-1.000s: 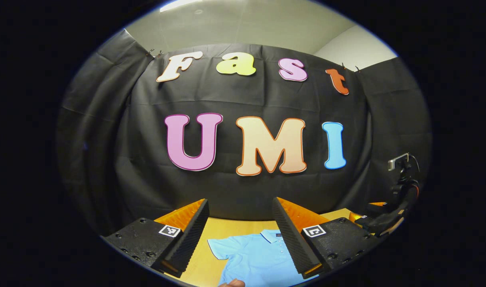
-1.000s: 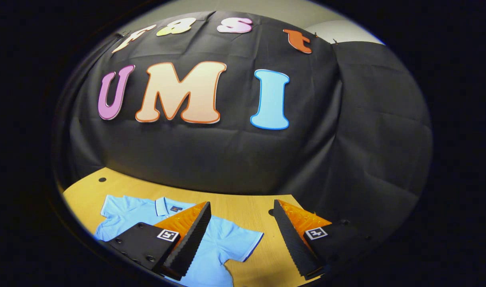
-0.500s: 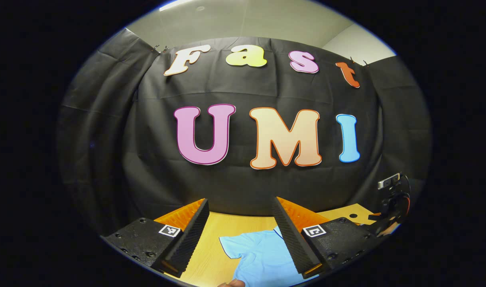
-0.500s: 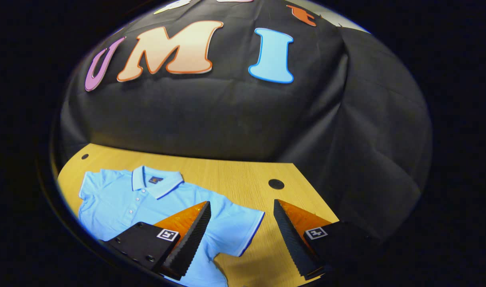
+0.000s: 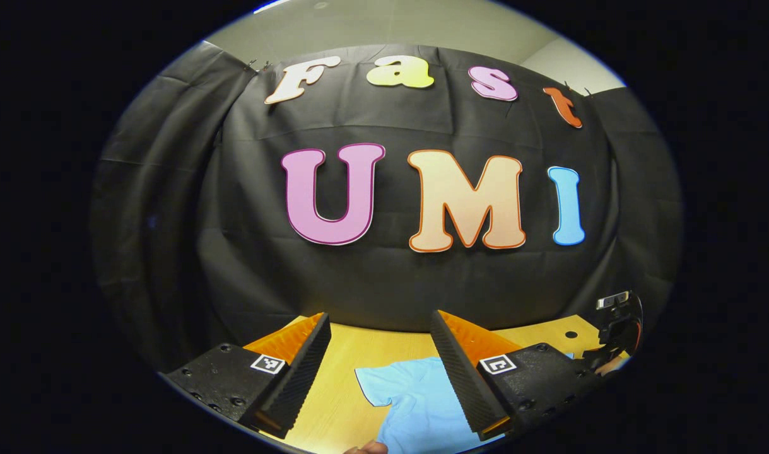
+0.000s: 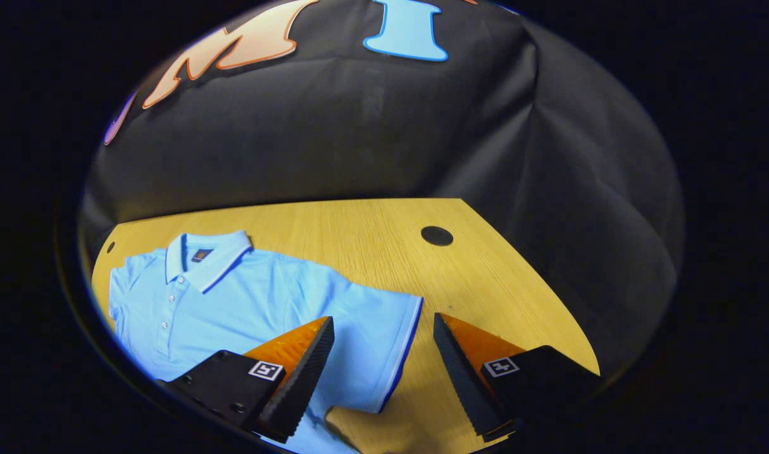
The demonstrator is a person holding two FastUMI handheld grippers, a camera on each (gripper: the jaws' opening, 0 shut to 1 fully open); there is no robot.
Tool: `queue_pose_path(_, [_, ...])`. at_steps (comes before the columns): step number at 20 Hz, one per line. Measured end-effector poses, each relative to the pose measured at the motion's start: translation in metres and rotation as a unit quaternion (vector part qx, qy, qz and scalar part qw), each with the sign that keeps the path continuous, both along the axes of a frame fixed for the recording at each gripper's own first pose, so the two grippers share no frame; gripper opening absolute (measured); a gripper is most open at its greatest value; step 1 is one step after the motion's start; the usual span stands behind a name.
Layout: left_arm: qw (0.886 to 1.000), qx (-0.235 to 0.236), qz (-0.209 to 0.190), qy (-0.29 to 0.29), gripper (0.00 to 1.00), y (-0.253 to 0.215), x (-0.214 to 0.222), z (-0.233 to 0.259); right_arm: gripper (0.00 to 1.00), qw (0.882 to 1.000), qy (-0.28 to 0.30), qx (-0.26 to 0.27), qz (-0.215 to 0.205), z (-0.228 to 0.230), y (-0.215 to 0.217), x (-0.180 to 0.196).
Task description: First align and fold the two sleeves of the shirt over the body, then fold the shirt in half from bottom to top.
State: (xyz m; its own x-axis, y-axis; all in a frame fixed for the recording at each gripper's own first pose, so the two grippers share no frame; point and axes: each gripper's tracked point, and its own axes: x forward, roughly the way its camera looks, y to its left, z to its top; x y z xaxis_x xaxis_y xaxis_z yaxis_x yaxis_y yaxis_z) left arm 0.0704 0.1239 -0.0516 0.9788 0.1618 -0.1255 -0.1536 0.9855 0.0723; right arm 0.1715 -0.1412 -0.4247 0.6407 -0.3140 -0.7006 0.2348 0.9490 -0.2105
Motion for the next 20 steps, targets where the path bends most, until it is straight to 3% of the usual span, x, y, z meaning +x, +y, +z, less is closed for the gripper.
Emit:
queue_pose_path(5, [1.0, -0.007, 0.003, 0.01, 0.95, 0.001, 0.003, -0.007, 1.0, 0.999, 0.025, 0.024, -0.014, -0.02, 0.003, -0.007])
queue_pose_path(10, [1.0, -0.011, 0.009, 0.015, 0.96, 0.004, 0.003, -0.011, 0.92, 0.997, 0.019, 0.067, -0.027, -0.024, 0.011, -0.006])
queue_pose_path(11, [1.0, -0.011, 0.01, 0.017, 0.96, 0.004, 0.002, -0.011, 0.72, 0.997, 0.016, 0.071, -0.021, -0.027, 0.013, -0.003])
queue_pose_path(12, [1.0, -0.012, 0.01, 0.018, 0.95, 0.005, 0.002, -0.013, 0.65, 0.997, 0.014, 0.077, -0.017, -0.026, 0.018, -0.004])
queue_pose_path(15, [1.0, -0.014, 0.013, 0.018, 0.95, 0.008, 0.003, -0.012, 0.1, 0.996, 0.011, 0.089, -0.017, -0.026, 0.026, 0.0])
queue_pose_path(17, [1.0, -0.014, 0.014, 0.019, 0.95, 0.01, 0.002, -0.014, 0.01, 0.993, 0.013, 0.115, -0.026, -0.024, 0.031, 0.0])
queue_pose_path(20, [1.0, -0.013, 0.014, 0.015, 0.95, 0.011, 0.002, -0.012, 0.02, 0.991, -0.012, 0.131, -0.025, -0.004, 0.037, 0.011])
